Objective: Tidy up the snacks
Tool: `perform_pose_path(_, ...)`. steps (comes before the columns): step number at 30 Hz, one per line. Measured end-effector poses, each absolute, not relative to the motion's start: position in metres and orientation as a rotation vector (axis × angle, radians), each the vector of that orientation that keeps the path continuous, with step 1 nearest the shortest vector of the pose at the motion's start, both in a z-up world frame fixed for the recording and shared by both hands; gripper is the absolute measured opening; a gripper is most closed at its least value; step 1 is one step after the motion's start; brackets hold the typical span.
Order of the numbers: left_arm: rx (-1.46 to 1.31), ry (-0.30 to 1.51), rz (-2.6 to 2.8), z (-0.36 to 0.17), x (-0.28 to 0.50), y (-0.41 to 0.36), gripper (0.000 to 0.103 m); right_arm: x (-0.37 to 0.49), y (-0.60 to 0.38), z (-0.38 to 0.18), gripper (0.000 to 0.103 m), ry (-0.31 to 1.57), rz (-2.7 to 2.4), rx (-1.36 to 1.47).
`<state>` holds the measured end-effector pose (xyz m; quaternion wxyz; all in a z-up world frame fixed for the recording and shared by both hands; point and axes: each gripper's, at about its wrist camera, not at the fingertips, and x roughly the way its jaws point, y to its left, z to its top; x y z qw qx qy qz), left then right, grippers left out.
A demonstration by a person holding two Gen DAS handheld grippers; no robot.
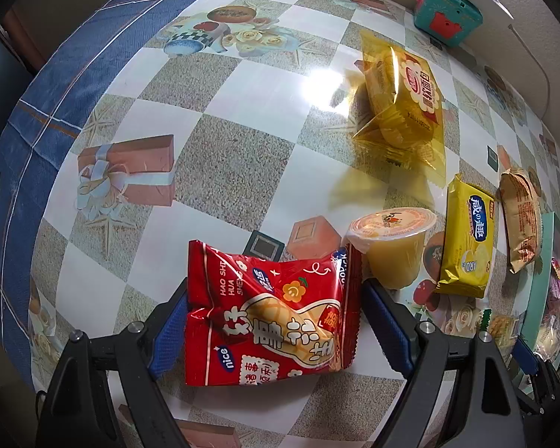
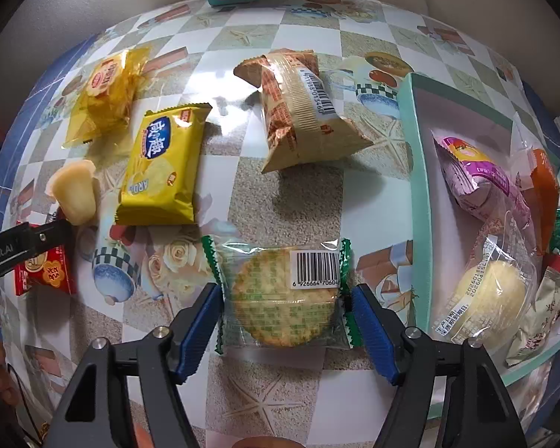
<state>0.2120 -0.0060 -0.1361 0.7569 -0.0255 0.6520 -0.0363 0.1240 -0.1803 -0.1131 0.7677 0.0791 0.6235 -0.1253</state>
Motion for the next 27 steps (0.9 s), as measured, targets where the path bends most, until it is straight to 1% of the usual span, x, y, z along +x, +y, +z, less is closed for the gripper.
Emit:
perform_pose_path(2, -0.055, 1.420, -0.080, -0.136, 0.212, -0.006, 0.088, 0.124, -0.180, -0.113, 0.069, 1.355, -0.275, 0.168)
perform_pose_path(8, -0.057, 1.410, -0.082, -0.132, 0.213, -0.005, 0.085, 0.126, -0.188, -0.111, 0.066, 1.361, -0.261, 0.187)
perform_pose_path(12, -0.062, 1.405, -0.081, -0.127, 0.214, -0.002, 0.084, 0.128, -0.188, -0.105, 0.066, 1.364, -0.250, 0.200)
perform_pose_path(16, -0.068, 1.394, -0.080, -0.122, 0.214, 0.001, 0.080, 0.128, -0.185, -0.103, 0.066, 1.365, -0.247, 0.192)
perform_pose_path(27, -0.082, 1.383, -0.076, -0.111, 0.214, 0.013, 0.076, 0.128, -0.185, -0.104, 0.066, 1.364, -0.242, 0.195)
